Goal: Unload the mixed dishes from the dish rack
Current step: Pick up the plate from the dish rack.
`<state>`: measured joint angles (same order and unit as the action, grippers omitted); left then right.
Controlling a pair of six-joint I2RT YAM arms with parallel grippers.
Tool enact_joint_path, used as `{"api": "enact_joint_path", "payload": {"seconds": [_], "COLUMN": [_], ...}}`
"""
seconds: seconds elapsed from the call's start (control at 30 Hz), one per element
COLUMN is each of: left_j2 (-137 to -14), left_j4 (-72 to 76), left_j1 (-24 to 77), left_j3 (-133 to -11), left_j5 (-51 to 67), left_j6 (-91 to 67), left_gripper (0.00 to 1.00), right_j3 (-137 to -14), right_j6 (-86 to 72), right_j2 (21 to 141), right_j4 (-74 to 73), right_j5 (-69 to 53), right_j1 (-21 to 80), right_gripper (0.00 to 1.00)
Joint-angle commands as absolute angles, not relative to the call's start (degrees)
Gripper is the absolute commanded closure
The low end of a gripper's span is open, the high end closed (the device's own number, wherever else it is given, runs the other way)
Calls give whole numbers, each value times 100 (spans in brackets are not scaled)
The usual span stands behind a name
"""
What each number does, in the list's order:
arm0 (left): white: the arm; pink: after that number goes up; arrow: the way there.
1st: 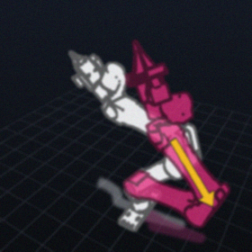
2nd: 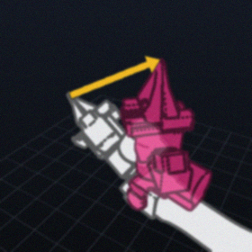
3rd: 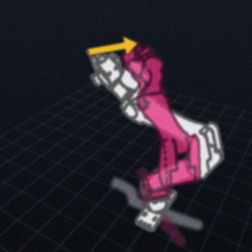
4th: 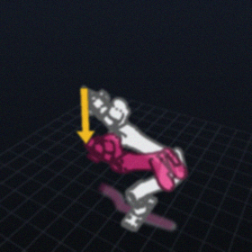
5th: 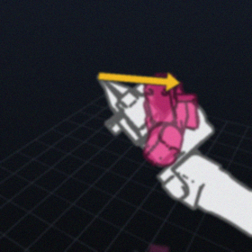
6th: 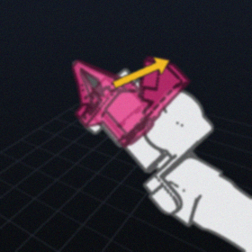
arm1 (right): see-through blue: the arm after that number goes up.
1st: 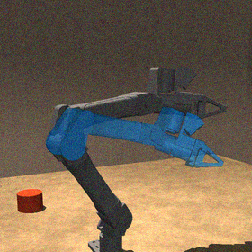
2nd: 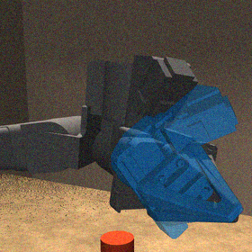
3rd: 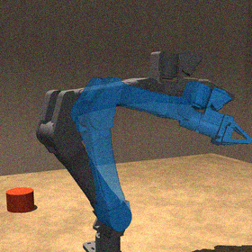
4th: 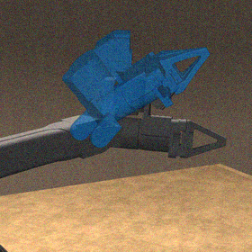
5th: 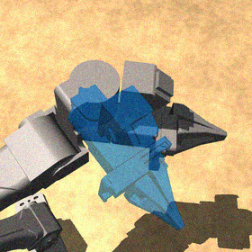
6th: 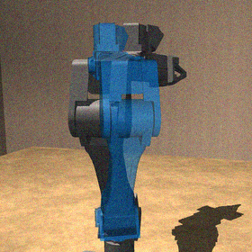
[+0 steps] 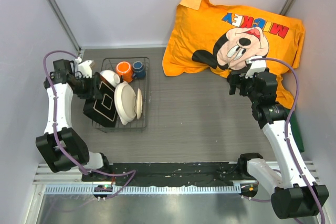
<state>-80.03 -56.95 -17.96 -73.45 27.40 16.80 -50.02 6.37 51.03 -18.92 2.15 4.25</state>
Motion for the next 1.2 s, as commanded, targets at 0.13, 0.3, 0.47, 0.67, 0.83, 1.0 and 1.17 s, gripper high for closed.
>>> {"api": "enact_joint_path", "payload": {"seconds": [0.13, 0.3, 0.47, 0.67, 0.83, 1.0, 1.17], "left_j2": [-7796, -7629, -7550, -7532, -7506, -7436, -7400], "left_j4": [-5529, -5502, -5493, -5476, -5484, -5484, -5625], "left_j1": [-1793, -1784, -1776, -1793, -1784, -1784, -1784], "left_j3": [-7734, -7927, -8112, -8305, -8385, -8437, -8666], "left_j5": [3015, 3076, 3102, 3164, 3366, 3498, 3656], "left_j6": [1266, 1055, 914, 721, 554, 413, 325], "left_gripper": [100, 100, 100, 100, 100, 100, 100], "right_j3": [-5168, -5150, -5150, -5159, -5159, -5150, -5150], "right_j6": [703, 712, 712, 712, 721, 721, 721], "right_j2": [5071, 5089, 5106, 5107, 5098, 5098, 5106], "right_j4": [-1775, -1775, -1775, -1775, -1775, -1775, -1775], "right_j5": [141, 141, 141, 141, 149, 149, 149], "right_j1": [404, 413, 413, 404, 413, 404, 413], "right_gripper": [0, 0, 0, 0, 0, 0, 0]}}
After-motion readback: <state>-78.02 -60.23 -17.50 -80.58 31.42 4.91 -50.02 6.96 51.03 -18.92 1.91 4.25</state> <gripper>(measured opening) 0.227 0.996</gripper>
